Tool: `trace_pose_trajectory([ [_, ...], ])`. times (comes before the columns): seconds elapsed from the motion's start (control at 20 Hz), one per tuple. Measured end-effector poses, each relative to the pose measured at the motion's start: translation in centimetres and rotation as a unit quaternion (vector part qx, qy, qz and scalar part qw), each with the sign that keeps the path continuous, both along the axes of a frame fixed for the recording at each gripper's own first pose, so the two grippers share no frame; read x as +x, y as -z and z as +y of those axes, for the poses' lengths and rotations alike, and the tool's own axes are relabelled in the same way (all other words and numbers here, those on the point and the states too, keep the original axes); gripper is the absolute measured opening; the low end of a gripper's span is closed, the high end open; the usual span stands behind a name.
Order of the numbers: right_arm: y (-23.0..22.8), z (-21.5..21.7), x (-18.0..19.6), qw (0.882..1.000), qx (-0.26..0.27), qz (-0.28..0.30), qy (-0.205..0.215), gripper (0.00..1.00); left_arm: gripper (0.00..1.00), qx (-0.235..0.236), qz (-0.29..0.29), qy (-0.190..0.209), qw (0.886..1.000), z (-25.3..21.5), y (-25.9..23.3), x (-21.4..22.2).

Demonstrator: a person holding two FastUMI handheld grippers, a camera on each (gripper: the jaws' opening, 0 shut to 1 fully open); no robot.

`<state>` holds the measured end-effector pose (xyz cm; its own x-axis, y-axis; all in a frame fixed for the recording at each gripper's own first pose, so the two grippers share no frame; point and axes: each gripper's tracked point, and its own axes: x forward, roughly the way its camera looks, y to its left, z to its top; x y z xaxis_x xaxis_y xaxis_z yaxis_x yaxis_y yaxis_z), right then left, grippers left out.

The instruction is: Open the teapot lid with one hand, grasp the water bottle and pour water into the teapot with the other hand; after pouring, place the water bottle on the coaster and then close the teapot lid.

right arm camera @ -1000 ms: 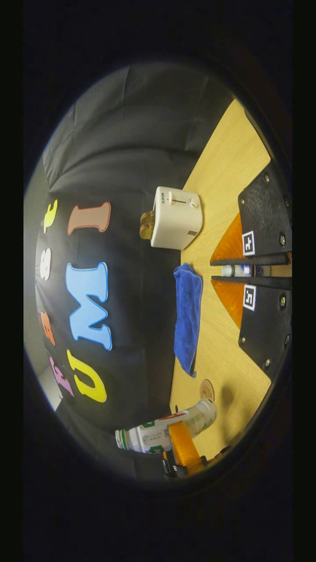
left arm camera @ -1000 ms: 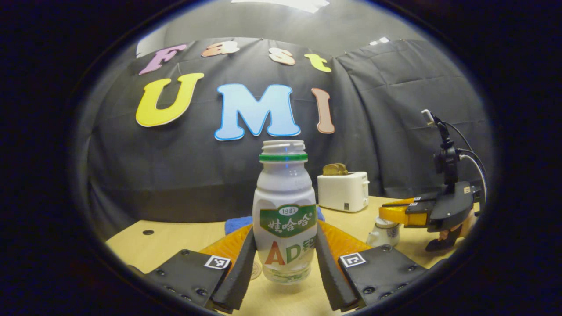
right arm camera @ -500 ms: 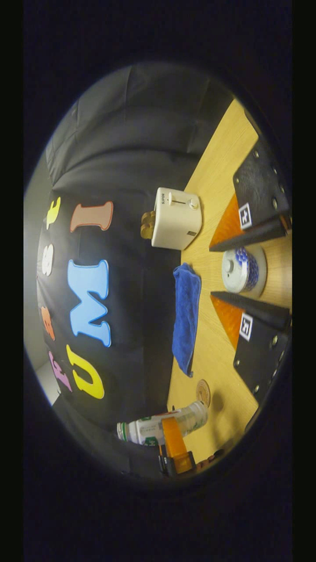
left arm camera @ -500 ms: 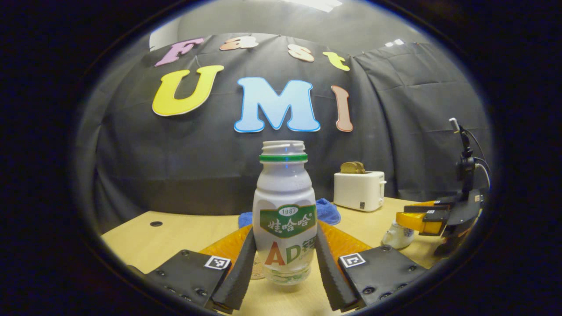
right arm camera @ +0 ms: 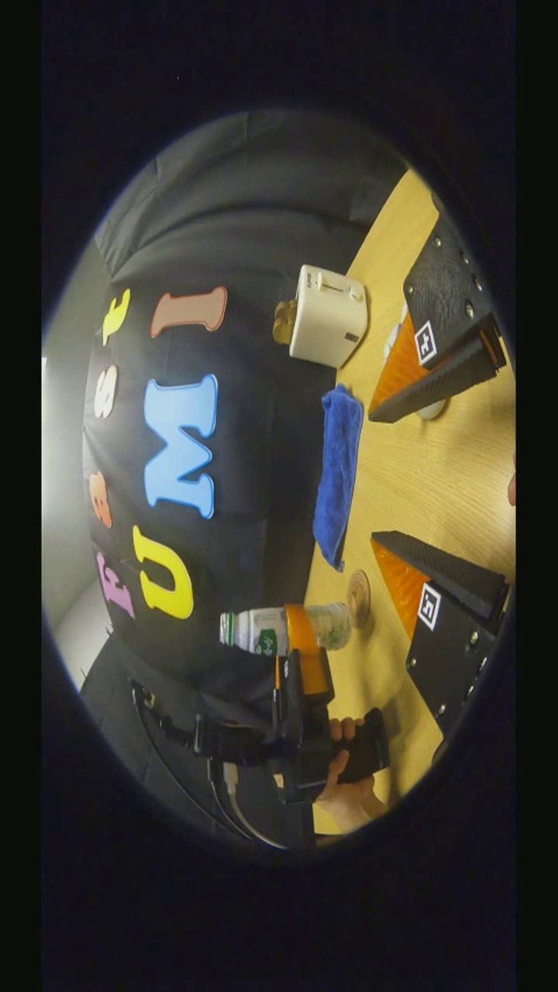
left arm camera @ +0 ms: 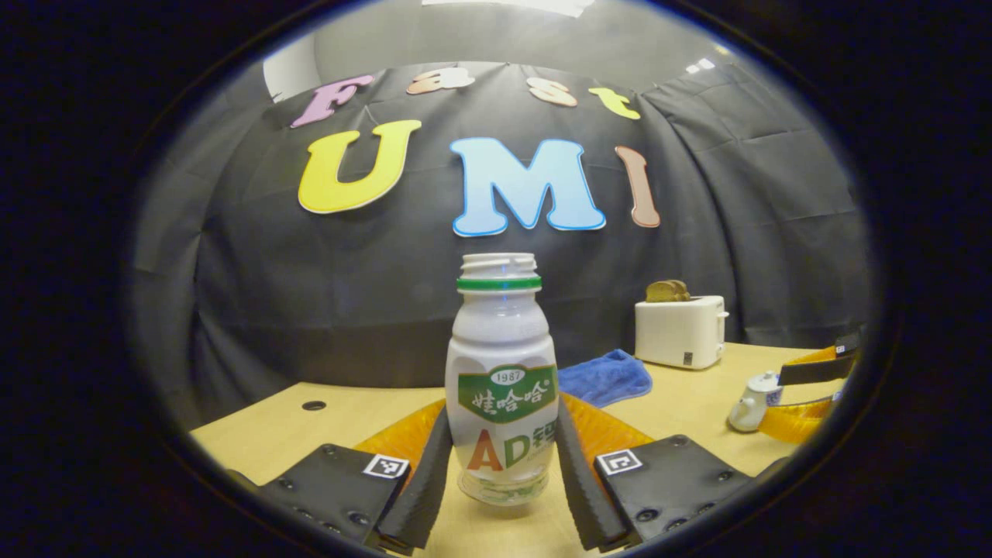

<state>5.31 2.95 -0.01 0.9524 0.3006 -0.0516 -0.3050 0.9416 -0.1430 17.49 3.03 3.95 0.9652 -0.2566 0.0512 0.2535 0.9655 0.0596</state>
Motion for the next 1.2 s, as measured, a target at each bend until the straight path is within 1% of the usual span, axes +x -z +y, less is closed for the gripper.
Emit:
trace_pose_trajectory([
  [0.05,-0.1,0.4,-0.2,1.0,0.001,0.001,-0.006,0.87,0.79,-0.002,0.008,0.006,1.0,-0.1,0.7,0.5],
  [0.1,-0.1,0.6,-0.3,1.0,0.003,0.0,-0.012,0.87,0.73,-0.002,0.012,0.008,1.0,-0.1,1.2,1.0],
  [0.2,0.0,0.9,-0.5,1.0,0.001,-0.001,-0.016,0.87,0.73,0.003,0.001,0.006,1.0,-0.2,1.2,1.9],
  [0.3,0.2,1.1,-0.6,1.0,0.001,0.002,-0.021,0.87,0.77,0.008,-0.026,0.013,1.0,-0.2,0.4,3.2],
  [0.35,0.3,1.2,-0.5,1.0,0.0,0.004,-0.022,0.87,0.79,0.01,-0.031,0.021,0.999,-0.7,0.4,3.5],
  [0.45,0.5,1.1,-0.4,1.0,0.0,0.007,-0.022,0.87,0.78,0.021,-0.016,0.022,0.999,-0.8,2.2,4.4],
  [0.55,0.4,1.0,-0.3,1.0,0.004,0.009,-0.022,0.87,0.79,0.007,0.001,0.031,0.999,-1.1,3.5,4.8],
  [0.7,0.8,1.2,-0.4,0.999,0.009,0.018,-0.027,0.87,0.79,0.009,-0.003,0.023,1.0,-0.1,3.3,5.1],
  [0.75,0.9,1.3,-0.4,0.999,0.008,0.022,-0.029,0.87,0.79,0.008,-0.003,0.027,1.0,-0.5,3.3,5.0],
  [0.85,0.9,1.3,-0.4,0.999,0.01,0.023,-0.03,0.87,0.8,0.009,0.006,0.047,0.999,-1.6,3.7,4.5],
  [0.9,0.8,1.4,-0.4,0.999,0.01,0.022,-0.032,0.87,0.82,0.012,0.008,0.049,0.999,-1.8,3.8,4.7],
  [0.95,0.8,1.4,-0.4,0.999,0.01,0.022,-0.032,0.87,0.72,0.011,0.007,0.047,0.999,-1.6,3.7,4.8],
  [1.0,0.8,1.3,-0.5,0.999,0.01,0.022,-0.033,0.87,0.91,0.008,0.004,0.043,0.999,-1.3,3.4,4.8],
  [1.05,0.8,1.4,-0.4,0.999,0.01,0.022,-0.033,0.87,0.94,0.011,0.0,0.034,0.999,-0.9,3.3,4.7],
  [1.1,0.8,1.4,-0.4,0.999,0.01,0.021,-0.034,0.87,0.84,0.013,-0.004,0.025,1.0,-0.4,3.2,4.9],
  [1.15,0.7,1.4,-0.4,0.999,0.01,0.022,-0.034,0.87,0.94,0.009,-0.006,0.02,1.0,-0.1,3.0,4.9],
  [1.2,0.7,1.5,-0.4,0.999,0.01,0.021,-0.034,0.87,0.94,0.006,-0.008,0.014,1.0,0.2,2.9,4.7],
])
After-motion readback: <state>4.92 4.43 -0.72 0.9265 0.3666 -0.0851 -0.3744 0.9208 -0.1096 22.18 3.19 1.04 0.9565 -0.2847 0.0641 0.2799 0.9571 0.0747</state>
